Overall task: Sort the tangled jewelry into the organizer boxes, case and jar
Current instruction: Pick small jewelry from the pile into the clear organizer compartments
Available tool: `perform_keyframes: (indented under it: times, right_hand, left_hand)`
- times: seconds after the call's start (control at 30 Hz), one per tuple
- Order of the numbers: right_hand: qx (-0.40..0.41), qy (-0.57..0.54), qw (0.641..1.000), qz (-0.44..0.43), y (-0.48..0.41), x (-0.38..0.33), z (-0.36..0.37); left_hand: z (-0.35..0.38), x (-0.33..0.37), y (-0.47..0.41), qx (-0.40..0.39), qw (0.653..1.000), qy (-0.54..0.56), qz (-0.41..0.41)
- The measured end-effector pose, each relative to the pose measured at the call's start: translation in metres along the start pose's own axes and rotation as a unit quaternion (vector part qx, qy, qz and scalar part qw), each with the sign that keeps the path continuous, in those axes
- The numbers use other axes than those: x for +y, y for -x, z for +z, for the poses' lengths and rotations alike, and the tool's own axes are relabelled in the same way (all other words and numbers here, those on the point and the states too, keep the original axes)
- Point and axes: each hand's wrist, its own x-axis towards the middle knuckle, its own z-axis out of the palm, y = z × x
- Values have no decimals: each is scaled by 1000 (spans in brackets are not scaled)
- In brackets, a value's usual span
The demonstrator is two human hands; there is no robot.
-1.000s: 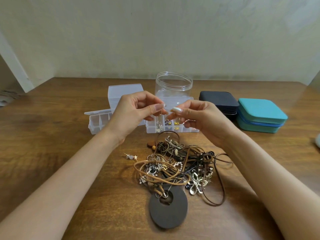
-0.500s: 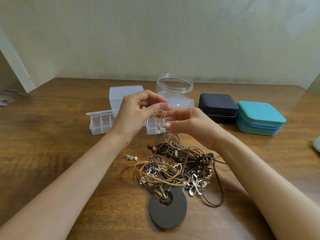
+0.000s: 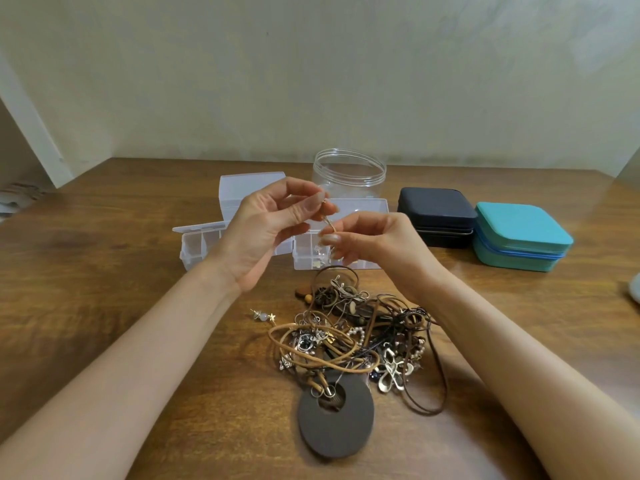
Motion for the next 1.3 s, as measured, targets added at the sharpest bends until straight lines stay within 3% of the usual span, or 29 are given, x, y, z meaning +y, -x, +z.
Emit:
perform_keyframes:
  times: [0.17,0.43,0.53,0.63,0.73,0.83,1.07,1.3]
  right_hand:
    - [36,-26,999,-24,0,-2,-2]
    - [-6,-149,989,13,1,-6,-7]
    - [24,-106,994,-31,3,-9,-7]
    - [56,-51,989,-128,7,-13,-4]
    - [94,90,960,-248,11,-11,1]
    - [117,188,925,-310,13,-11,5]
    - [92,48,967,-232,13,-17,-3]
    - [45,13,959,-280,16,-24,-3]
  left_hand:
    - [-2,2,1,-10,1000,-7,-4]
    - [-7,3,-2,0,996,88,-22]
    - [-7,1,-2,-8,996,82,-45]
    - [-8,-3,-2,-32,991,110,-73]
    - [-9,-4,-2,-68,985,136,-79]
    - [-10,-5,-3,-77,986,131,-75]
    - [-15,-4,-4,-138,976,158,-62]
    - [-13,-4,-3,-205,950,225,-64]
